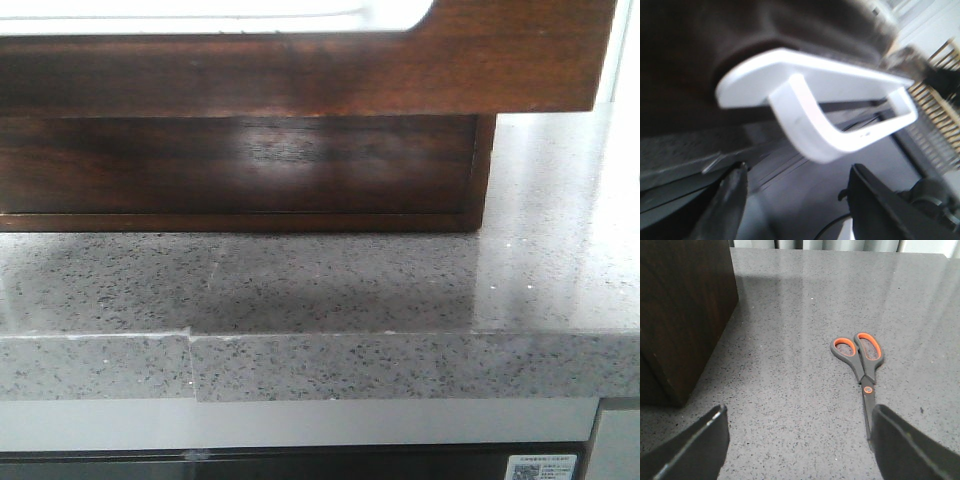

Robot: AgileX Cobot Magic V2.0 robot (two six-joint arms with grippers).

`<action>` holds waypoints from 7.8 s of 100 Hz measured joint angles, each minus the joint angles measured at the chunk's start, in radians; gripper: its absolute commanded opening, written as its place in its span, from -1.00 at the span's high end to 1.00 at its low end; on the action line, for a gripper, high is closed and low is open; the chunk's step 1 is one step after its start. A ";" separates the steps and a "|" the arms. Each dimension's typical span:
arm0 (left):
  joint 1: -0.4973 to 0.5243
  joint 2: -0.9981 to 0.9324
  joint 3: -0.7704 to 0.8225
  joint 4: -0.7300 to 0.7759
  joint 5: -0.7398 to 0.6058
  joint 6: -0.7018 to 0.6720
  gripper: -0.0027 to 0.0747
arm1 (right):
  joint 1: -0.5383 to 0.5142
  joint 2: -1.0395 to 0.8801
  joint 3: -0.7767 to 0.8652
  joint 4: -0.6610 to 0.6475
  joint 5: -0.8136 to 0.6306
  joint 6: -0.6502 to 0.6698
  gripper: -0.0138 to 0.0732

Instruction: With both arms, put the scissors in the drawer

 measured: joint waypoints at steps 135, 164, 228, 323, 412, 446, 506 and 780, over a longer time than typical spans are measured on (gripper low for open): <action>-0.164 -0.158 -0.399 1.030 -0.089 -0.400 -0.12 | -0.310 0.943 -0.588 -0.023 0.515 -0.019 -0.13; -0.164 -0.158 -0.399 1.030 -0.093 -0.400 -0.12 | -0.310 1.144 -0.740 0.052 0.549 -0.101 -0.13; -0.164 -0.158 -0.399 1.030 -0.111 -0.400 -0.12 | -0.269 1.371 -0.917 0.068 0.632 -0.225 0.06; -0.164 -0.158 -0.399 1.030 -0.111 -0.400 -0.12 | -0.233 1.188 -0.926 0.069 0.667 -0.225 0.76; -0.164 -0.158 -0.399 1.030 -0.111 -0.400 -0.12 | 0.556 0.740 -1.070 0.437 0.540 -0.791 0.75; -0.164 -0.158 -0.399 1.030 -0.111 -0.400 -0.12 | 0.647 0.938 -1.070 0.218 0.583 -0.816 0.75; -0.164 -0.158 -0.399 1.030 -0.111 -0.400 -0.12 | 0.838 1.104 -1.074 -0.198 0.625 -0.816 0.75; -0.164 -0.158 -0.393 1.030 -0.112 -0.400 0.98 | 0.207 0.202 -0.126 0.227 0.069 -0.261 0.84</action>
